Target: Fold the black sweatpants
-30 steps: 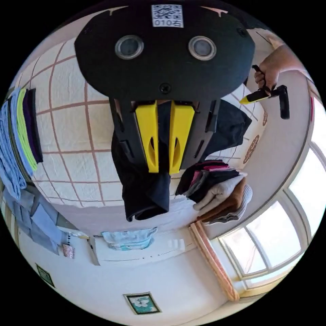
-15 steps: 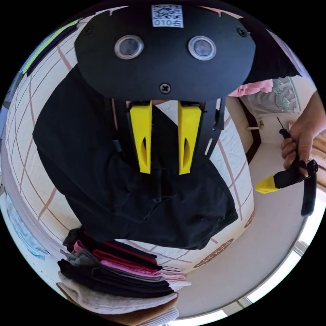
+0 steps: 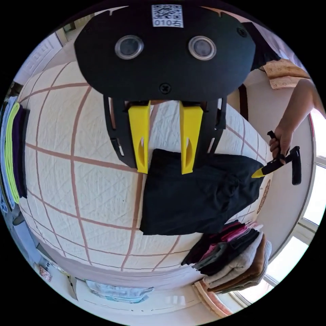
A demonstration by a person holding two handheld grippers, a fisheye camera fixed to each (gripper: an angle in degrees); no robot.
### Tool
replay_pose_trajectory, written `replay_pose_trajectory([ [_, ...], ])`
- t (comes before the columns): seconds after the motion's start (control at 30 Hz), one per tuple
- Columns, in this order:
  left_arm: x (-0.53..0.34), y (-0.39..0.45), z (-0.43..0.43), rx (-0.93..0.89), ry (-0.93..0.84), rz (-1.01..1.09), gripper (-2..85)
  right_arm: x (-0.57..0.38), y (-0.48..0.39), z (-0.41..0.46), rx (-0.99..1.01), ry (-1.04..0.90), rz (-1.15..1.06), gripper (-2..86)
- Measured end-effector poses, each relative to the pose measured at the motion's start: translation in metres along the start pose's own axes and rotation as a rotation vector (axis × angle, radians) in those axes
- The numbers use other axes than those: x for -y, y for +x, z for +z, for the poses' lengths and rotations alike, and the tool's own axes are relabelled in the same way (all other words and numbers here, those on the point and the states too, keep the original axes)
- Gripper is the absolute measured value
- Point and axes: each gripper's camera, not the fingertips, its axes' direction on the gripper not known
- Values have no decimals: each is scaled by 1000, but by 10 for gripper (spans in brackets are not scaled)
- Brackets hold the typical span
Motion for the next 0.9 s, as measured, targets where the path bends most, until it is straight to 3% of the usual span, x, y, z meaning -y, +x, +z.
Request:
replay_pose_trajectory([
  [0.17,1,-12,1,4,77,-124,91,17,45,8,147,55,141,135],
  [0.3,5,1,0,25,90,-109,85,46,61,41,288,-50,229,128],
  [0.43,1,17,5,25,83,-107,78,47,50,36,131,-54,292,66],
  [0.7,-15,46,10,20,98,-195,68,57,92,-20,332,-173,245,41],
  [0.9,-16,74,14,17,77,-163,69,1,168,-93,146,-251,377,42],
])
